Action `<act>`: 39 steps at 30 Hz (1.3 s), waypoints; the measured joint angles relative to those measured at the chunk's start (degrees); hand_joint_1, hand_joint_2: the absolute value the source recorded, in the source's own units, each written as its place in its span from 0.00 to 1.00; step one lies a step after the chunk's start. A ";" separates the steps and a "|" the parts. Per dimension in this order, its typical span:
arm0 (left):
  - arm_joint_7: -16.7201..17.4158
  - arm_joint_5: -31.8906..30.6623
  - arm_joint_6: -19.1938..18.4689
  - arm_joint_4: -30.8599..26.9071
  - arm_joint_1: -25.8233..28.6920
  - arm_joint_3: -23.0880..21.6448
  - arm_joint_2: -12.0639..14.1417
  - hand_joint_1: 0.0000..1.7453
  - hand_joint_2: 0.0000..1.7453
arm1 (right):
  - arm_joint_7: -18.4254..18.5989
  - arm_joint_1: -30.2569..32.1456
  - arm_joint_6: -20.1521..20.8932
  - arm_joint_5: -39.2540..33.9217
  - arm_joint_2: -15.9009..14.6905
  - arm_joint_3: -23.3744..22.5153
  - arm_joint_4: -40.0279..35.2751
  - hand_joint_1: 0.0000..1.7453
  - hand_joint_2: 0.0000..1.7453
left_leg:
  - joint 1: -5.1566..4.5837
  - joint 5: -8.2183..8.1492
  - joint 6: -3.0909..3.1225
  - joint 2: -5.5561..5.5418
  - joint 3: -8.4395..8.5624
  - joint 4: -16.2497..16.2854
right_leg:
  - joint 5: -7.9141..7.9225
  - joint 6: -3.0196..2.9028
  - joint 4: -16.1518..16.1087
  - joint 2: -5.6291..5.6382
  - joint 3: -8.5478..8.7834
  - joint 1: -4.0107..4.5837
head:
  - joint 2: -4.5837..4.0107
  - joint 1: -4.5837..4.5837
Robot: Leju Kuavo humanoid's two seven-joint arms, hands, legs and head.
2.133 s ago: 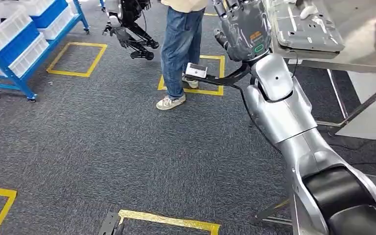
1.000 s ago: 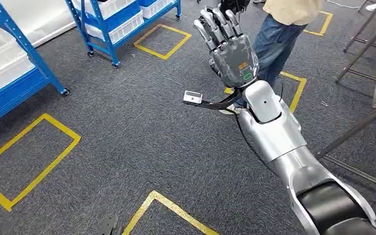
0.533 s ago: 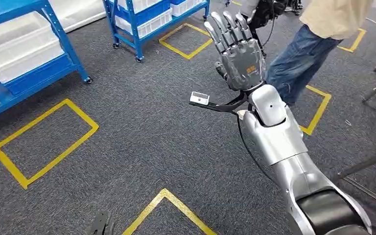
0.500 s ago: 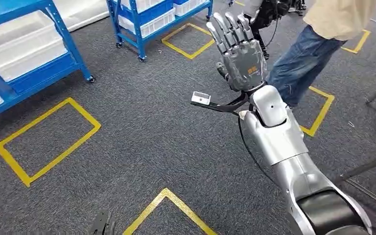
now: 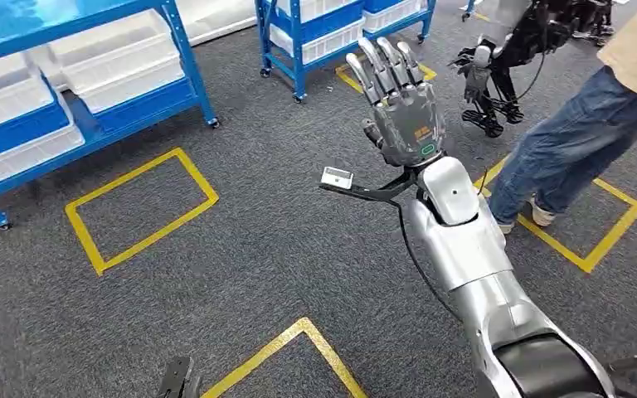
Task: Take the parts from the cabinet and place them on the table.
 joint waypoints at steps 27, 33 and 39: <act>1.68 1.27 -1.27 0.00 1.32 -2.27 -0.74 0.00 0.00 | 3.08 13.83 0.00 4.96 -3.19 -8.50 6.58 0.00 1.00 | -0.72 1.34 0.71 -0.56 4.91 -8.69 | -0.04 0.06 0.25 2.51 -0.15 -0.13 | 0.00 -0.17; 2.78 1.38 -2.49 0.00 1.47 -2.27 -0.72 0.00 0.00 | 3.37 15.17 0.00 5.64 -3.17 -9.81 12.40 0.00 1.00 | -0.44 4.14 0.38 1.21 6.57 -10.01 | -0.73 0.33 0.62 -1.72 0.07 -0.04 | 0.00 -0.20; 4.18 -2.12 -3.37 0.00 1.98 0.02 -0.90 0.00 0.00 | 11.93 15.14 -0.02 -6.47 -5.29 -2.42 18.65 0.00 1.00 | -1.37 4.94 2.31 1.61 9.95 -16.73 | -1.63 2.04 0.76 -5.11 0.99 0.47 | 0.00 -0.17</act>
